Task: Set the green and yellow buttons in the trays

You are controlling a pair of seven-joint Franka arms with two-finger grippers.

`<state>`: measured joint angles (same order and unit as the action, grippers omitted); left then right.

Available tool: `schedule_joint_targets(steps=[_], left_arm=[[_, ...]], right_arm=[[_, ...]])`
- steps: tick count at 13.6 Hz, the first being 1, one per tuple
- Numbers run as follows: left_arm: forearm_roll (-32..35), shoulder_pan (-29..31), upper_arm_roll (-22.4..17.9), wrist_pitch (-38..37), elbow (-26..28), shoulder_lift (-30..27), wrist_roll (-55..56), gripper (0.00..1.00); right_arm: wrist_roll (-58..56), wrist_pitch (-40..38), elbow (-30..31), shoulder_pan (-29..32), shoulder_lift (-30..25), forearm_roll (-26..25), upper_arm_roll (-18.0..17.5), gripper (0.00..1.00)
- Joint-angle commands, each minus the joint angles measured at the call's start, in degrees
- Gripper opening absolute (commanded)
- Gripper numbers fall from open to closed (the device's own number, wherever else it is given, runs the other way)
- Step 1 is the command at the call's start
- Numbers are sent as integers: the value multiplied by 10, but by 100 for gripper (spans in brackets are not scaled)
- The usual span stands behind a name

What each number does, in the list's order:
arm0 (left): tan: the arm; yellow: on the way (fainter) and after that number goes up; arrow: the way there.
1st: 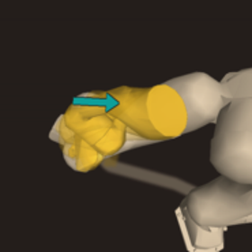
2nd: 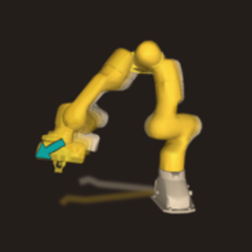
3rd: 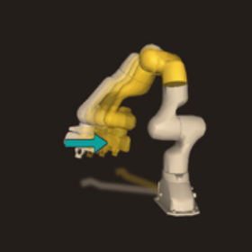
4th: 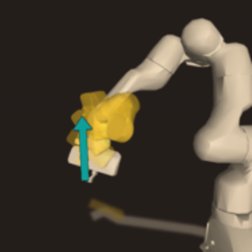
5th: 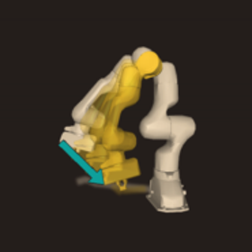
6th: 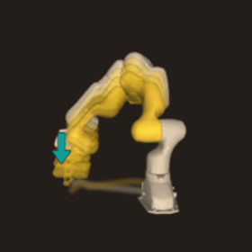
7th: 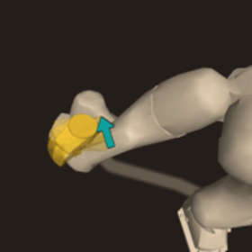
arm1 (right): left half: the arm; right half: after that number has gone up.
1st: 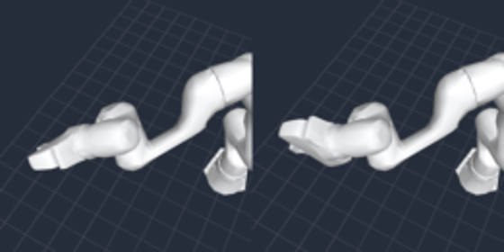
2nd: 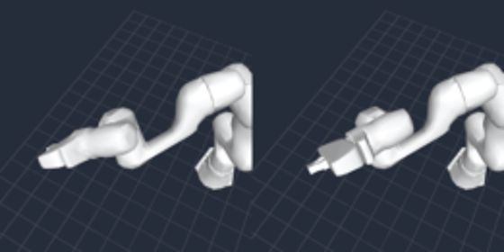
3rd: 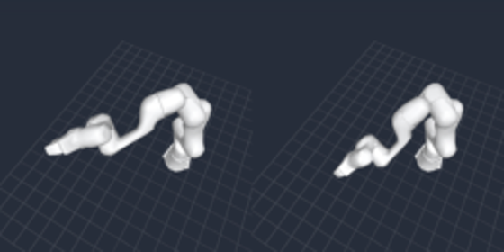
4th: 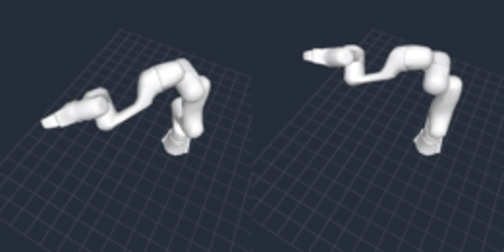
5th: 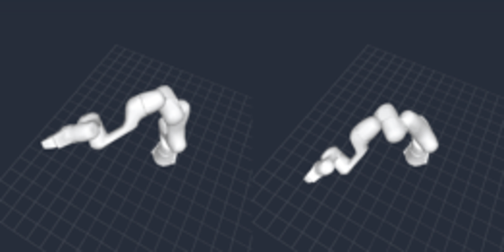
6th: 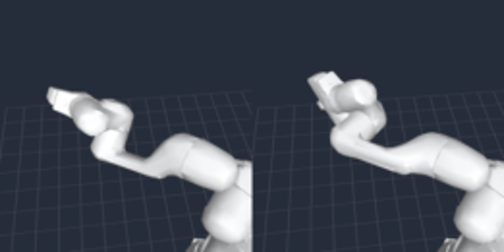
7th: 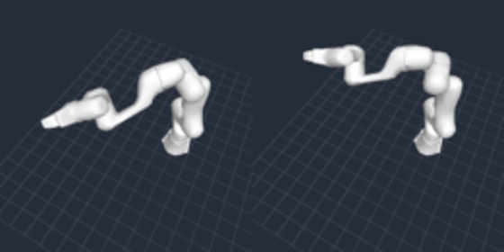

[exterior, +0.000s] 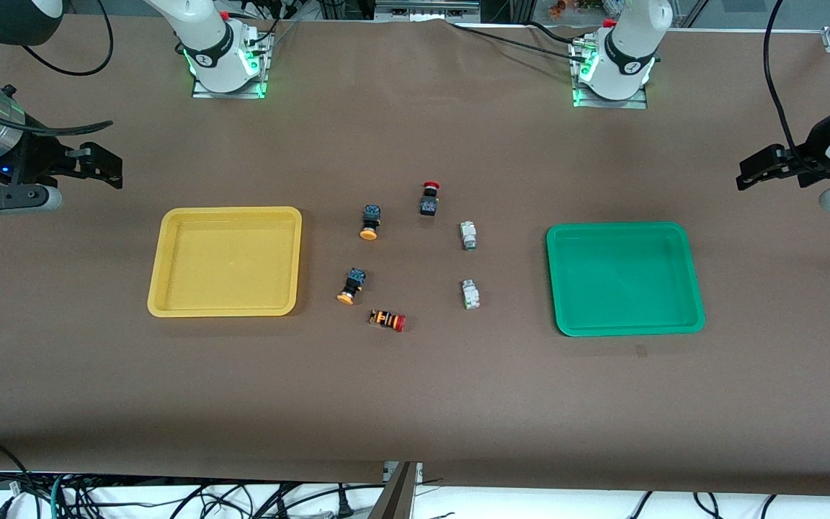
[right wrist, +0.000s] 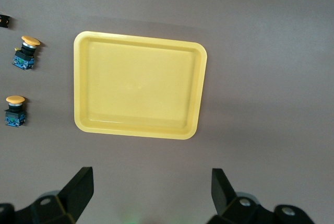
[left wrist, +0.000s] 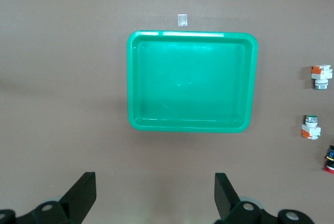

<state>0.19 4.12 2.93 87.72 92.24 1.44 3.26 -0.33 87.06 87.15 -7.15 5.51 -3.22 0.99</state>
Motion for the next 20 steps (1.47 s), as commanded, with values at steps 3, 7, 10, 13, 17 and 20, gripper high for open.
schedule_joint_targets(steps=[3,7,10,13,17,20], left_arm=[[12,5,6,-14,-9,3,-10,100],[6,-5,14,-40,-12,11,-6,100],[4,-17,37,-76,-14,38,-6,100],[0,-42,66,-37,-23,90,28,100],[-23,-101,67,-17,-200,283,108,100],[-22,-160,66,70,-244,362,197,100]], right_arm=[[-3,-8,-4,2,-2,8,-2,100],[-3,-8,-6,2,-2,8,-2,100],[-3,-8,-6,2,-1,8,-3,100],[-3,-8,-7,0,-1,8,-3,100],[5,-6,-7,-8,7,8,-8,100],[5,1,-5,-9,27,8,-8,100]])
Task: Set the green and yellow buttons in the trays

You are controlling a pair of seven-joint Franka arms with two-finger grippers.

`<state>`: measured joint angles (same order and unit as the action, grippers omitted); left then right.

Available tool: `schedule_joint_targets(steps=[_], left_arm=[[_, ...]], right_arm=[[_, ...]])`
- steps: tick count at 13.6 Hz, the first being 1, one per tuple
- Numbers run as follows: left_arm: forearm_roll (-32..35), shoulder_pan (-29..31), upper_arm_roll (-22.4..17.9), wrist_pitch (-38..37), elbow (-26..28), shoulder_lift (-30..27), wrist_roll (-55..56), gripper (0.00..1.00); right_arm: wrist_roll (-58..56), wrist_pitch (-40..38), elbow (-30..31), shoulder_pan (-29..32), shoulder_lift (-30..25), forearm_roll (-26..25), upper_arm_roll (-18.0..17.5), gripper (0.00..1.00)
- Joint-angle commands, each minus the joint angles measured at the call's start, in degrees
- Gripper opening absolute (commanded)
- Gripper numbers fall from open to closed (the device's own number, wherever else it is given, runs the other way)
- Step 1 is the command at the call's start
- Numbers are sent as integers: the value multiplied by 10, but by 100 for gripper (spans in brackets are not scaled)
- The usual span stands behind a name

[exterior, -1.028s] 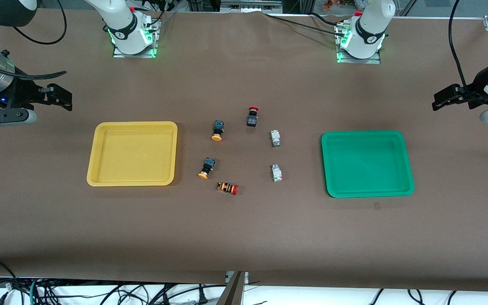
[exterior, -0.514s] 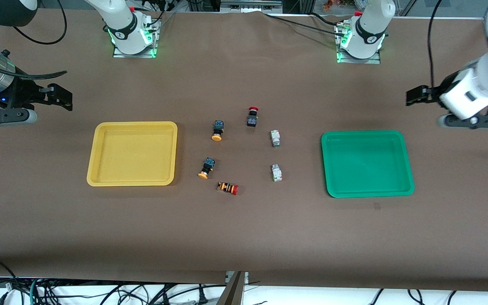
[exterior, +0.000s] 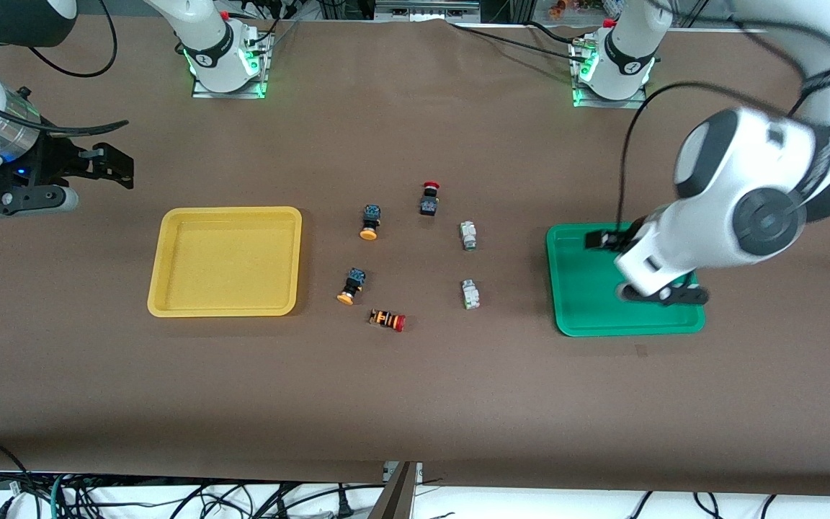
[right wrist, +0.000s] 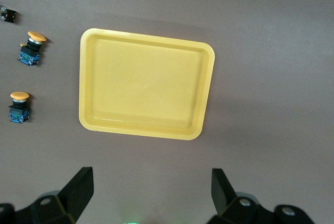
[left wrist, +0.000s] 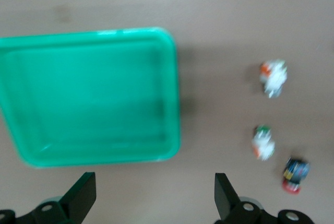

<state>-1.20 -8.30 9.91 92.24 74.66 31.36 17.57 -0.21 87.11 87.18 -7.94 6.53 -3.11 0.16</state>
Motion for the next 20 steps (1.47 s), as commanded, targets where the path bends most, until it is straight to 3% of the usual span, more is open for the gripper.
schedule_joint_targets(steps=[1,6,8,10,13,15,16,18,20], left_arm=[[-8,-53,-4,66,-65,81,86,100],[0,-127,-8,203,-62,156,166,100],[-7,-131,-7,247,-38,179,176,100],[0,-149,-8,321,-4,193,185,100],[9,-160,-12,334,1,207,186,100],[36,-161,-12,334,10,208,185,43],[37,-164,-12,334,10,208,186,20],[39,-161,-12,324,10,203,184,0],[39,-156,-13,313,10,195,185,0]], right_arm=[[4,1,-6,-1,30,4,0,100],[8,44,-5,-12,104,27,0,100],[77,84,-5,-28,143,89,0,100],[145,119,-5,-55,177,94,0,100],[219,189,-4,-113,224,94,0,100],[288,240,-4,-159,252,92,0,100],[312,263,-4,-178,267,89,0,100],[339,313,-4,-199,296,94,0,100],[384,370,-4,-218,327,92,0,100]])
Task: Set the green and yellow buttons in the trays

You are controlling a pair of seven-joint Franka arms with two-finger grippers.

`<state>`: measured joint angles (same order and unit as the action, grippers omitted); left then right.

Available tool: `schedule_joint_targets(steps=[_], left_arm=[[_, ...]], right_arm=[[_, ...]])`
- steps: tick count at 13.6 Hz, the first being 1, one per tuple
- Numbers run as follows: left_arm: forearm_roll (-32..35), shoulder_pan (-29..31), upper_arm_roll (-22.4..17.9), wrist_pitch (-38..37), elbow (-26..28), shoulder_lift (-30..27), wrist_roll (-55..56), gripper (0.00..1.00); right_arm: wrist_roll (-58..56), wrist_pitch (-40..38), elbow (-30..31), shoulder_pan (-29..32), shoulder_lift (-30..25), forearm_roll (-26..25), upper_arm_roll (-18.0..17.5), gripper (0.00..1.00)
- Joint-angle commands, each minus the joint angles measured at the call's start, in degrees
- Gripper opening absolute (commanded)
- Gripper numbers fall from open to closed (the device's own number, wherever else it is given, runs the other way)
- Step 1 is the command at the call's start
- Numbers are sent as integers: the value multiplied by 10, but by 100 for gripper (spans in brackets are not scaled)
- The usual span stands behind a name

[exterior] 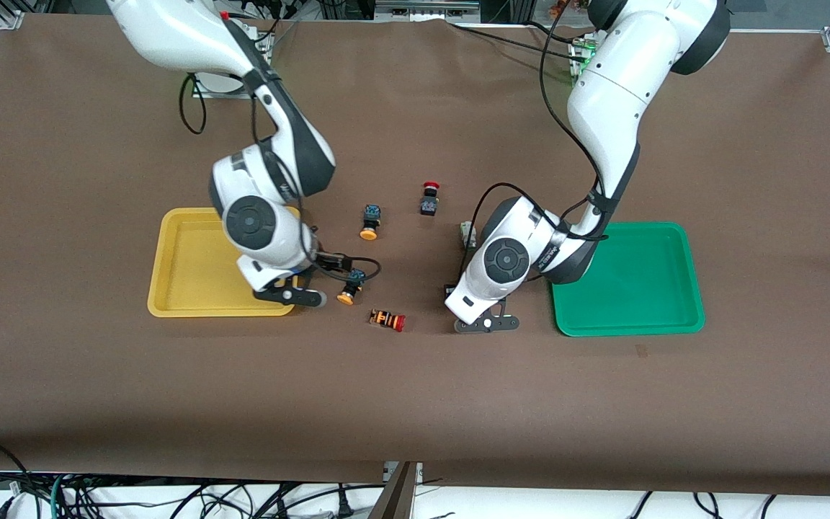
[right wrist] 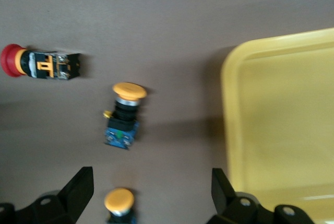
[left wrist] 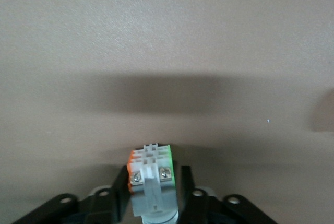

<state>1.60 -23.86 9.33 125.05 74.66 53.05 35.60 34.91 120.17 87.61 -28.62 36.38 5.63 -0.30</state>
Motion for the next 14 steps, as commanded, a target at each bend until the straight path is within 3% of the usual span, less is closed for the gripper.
schedule_joint_targets(steps=[1,6,7,9,10,11,13,14], left_arm=[[12,5,-10,-33,8,-30,3,0],[32,82,-27,-235,3,-94,-197,2],[32,93,-29,-268,7,-98,-221,7],[33,117,-31,-308,15,-98,-226,10],[45,129,-34,-303,39,-97,-227,9],[70,138,-33,-287,56,-95,-228,8],[92,139,-33,-205,117,-96,-228,11],[92,144,-32,-186,130,-97,-228,21]], right_arm=[[45,64,-9,-16,43,3,5,100],[61,125,-9,-27,83,5,5,100],[61,135,-9,-27,90,5,5,96],[61,138,-8,-27,92,4,5,34],[59,138,-7,-27,93,0,6,11],[54,138,-6,-27,93,-1,5,0],[33,129,-9,-21,86,-3,7,0],[-1,105,-9,-16,79,-2,12,0]])
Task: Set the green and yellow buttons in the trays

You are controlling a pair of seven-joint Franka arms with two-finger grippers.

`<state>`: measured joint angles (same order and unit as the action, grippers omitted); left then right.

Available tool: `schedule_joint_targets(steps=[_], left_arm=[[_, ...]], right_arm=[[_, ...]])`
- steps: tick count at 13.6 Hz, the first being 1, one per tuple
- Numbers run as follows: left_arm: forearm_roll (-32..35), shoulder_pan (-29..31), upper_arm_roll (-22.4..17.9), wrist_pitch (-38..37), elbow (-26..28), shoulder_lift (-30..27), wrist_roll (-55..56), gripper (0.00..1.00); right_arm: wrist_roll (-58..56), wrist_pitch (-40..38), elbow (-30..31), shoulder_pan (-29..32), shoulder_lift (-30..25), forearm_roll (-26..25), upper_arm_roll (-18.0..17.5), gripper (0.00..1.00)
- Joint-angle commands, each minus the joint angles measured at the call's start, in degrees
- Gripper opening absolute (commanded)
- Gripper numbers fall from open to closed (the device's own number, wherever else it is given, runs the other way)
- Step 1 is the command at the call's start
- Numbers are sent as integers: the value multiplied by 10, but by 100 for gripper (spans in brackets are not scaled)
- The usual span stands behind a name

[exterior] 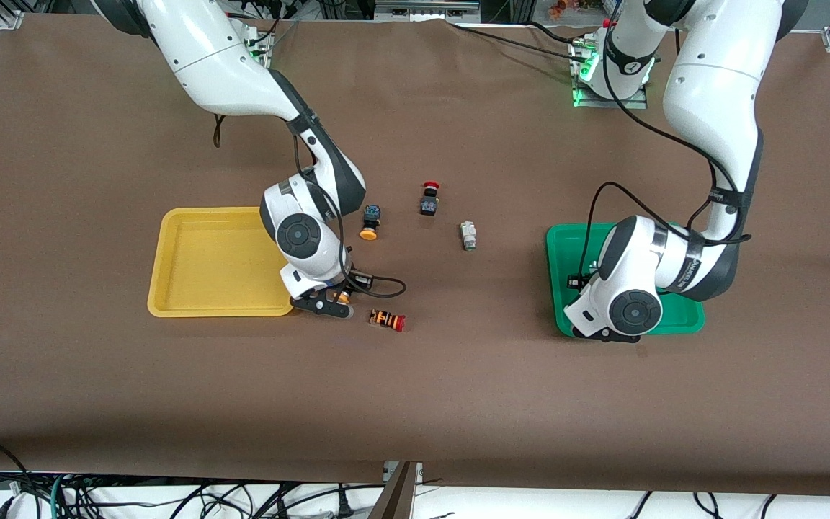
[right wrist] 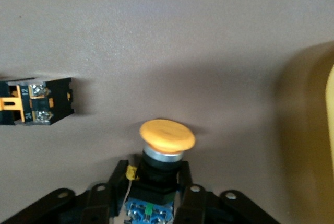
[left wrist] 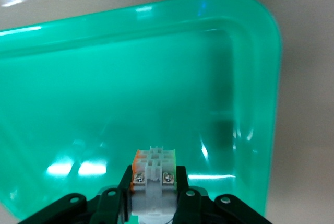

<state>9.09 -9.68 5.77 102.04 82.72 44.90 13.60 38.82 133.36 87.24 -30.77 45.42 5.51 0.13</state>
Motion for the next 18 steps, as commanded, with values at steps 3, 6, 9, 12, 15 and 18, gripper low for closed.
schedule_joint_targets(steps=[3,6,9,12,15,18], left_arm=[[9,7,7,39,45,-39,-5,100],[-9,1,22,-1,41,-84,-1,100],[-134,-3,67,-15,43,-84,27,100],[-172,-52,81,10,47,-67,71,100],[-174,-115,81,53,53,-42,165,100],[-168,-133,80,134,96,-27,179,100]], right_arm=[[-190,-151,-2,49,-57,-1,35,0],[-308,-246,-1,57,-88,-1,94,0],[-427,-264,34,58,-99,2,153,0],[-471,-240,91,59,-105,3,181,0],[-516,-188,155,79,-124,4,189,0],[-505,-173,171,81,-129,6,182,100]])
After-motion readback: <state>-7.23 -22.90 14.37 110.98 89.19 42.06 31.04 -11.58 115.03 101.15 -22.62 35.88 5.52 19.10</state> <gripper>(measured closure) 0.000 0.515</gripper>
